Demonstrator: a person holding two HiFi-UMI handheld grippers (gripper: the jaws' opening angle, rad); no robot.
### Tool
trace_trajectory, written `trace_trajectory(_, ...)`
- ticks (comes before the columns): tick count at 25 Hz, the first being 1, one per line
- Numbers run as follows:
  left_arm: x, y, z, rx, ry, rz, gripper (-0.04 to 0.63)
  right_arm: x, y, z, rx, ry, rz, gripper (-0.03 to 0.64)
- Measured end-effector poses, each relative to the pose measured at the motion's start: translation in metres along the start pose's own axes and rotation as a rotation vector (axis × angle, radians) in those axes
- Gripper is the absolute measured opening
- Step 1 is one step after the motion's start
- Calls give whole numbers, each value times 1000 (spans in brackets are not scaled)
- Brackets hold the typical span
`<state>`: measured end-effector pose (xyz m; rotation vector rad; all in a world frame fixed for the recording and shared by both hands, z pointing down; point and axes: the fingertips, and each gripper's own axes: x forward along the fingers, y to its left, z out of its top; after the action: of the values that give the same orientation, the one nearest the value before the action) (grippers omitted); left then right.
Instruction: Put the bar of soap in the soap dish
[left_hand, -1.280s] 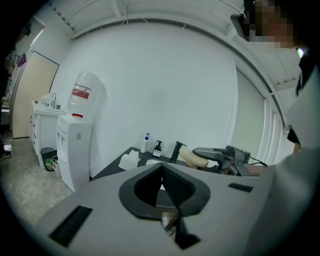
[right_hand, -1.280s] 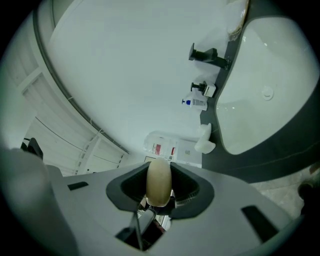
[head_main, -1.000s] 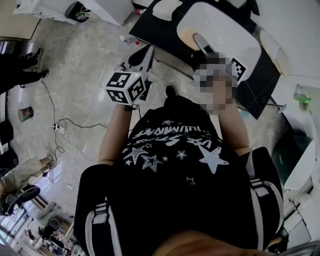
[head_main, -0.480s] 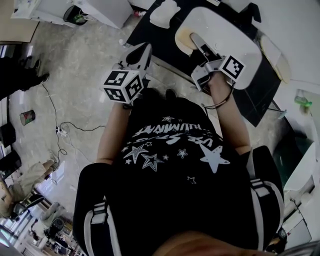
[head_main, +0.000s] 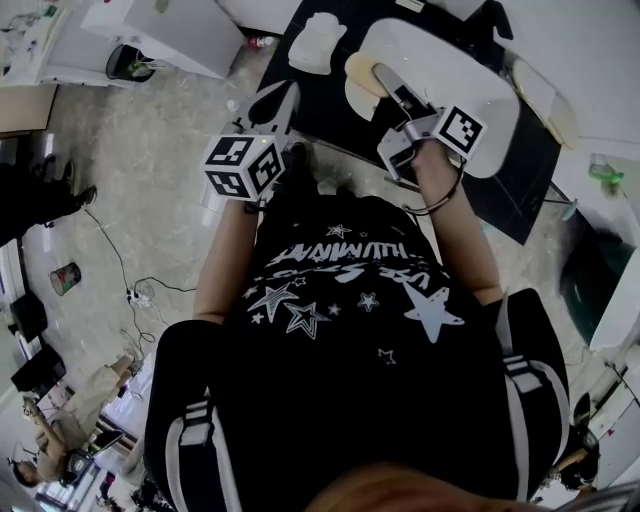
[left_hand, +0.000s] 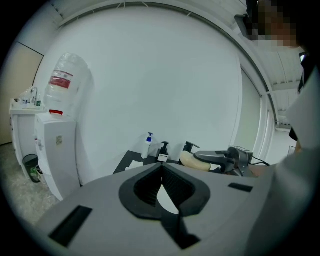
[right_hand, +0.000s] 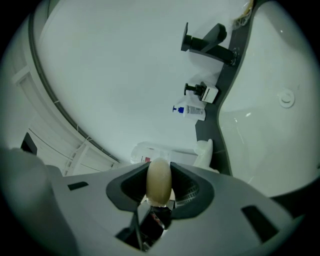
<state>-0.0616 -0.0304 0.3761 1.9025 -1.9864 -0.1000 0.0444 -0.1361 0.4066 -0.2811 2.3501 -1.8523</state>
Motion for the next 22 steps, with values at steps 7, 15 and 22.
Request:
trace_trajectory(7,34,39,20,16,38,-101,12,38,-8,10,-21,-82,-63,120)
trace_trajectory(15,79,83,34,36,93,-200,12,71,-24,22,-103,-157,-193,120)
trace_trajectory(22,114,110,28,40,168,-303,12,102,-41,19,-197,-164,-323,120)
